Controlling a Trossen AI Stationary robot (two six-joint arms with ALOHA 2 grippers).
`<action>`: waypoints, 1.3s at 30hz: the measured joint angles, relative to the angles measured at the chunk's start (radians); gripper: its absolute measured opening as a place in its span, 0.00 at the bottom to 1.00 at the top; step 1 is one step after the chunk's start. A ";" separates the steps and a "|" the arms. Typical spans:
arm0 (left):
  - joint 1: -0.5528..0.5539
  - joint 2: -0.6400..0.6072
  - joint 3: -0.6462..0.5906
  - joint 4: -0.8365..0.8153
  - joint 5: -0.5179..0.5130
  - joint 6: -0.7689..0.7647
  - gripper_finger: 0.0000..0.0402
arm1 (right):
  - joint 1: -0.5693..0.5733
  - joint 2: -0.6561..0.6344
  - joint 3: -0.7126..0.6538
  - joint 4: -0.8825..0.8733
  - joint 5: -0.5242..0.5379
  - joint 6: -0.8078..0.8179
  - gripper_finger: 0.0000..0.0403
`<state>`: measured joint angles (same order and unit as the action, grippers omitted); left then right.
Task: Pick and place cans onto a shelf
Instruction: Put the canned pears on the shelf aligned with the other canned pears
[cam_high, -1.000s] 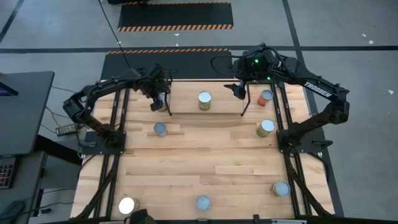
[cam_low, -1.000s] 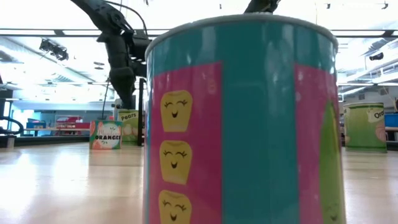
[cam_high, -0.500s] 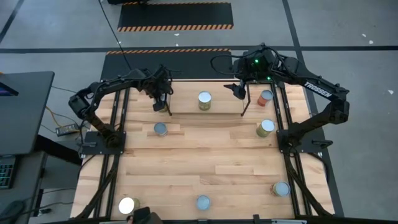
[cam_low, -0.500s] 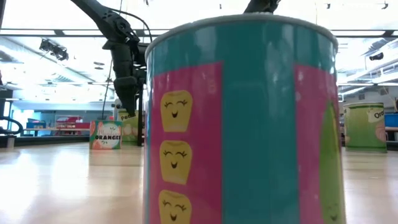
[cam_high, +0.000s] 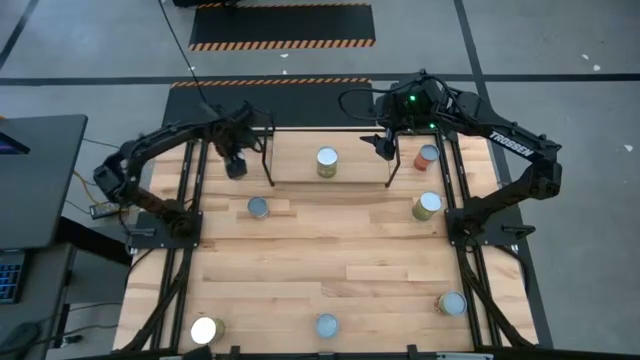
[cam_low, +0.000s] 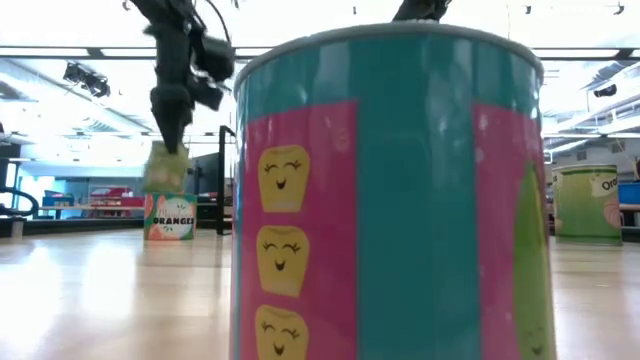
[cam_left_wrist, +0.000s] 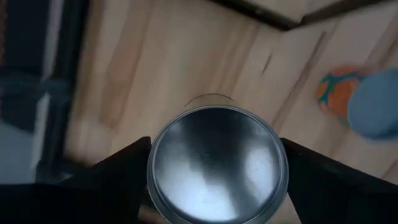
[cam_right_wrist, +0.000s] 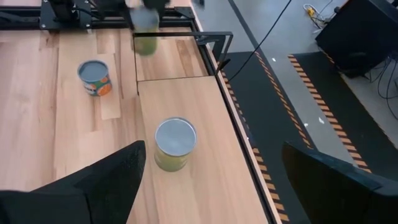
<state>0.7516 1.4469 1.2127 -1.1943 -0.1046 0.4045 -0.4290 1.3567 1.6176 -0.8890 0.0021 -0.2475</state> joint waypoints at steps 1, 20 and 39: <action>-0.002 -0.021 0.010 -0.028 -0.006 -0.001 0.81 | 0.000 0.000 0.000 0.000 0.000 -0.006 0.95; -0.146 -0.053 0.468 0.150 0.105 -0.219 0.81 | -0.001 0.000 -0.044 -0.055 0.003 -0.012 0.95; -0.149 0.530 0.798 0.294 0.124 -0.098 0.81 | 0.004 0.000 -0.254 -0.026 0.006 0.081 0.95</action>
<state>0.6030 1.9767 2.0107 -0.8999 0.0197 0.3063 -0.4248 1.3567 1.3637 -0.9151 0.0078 -0.1664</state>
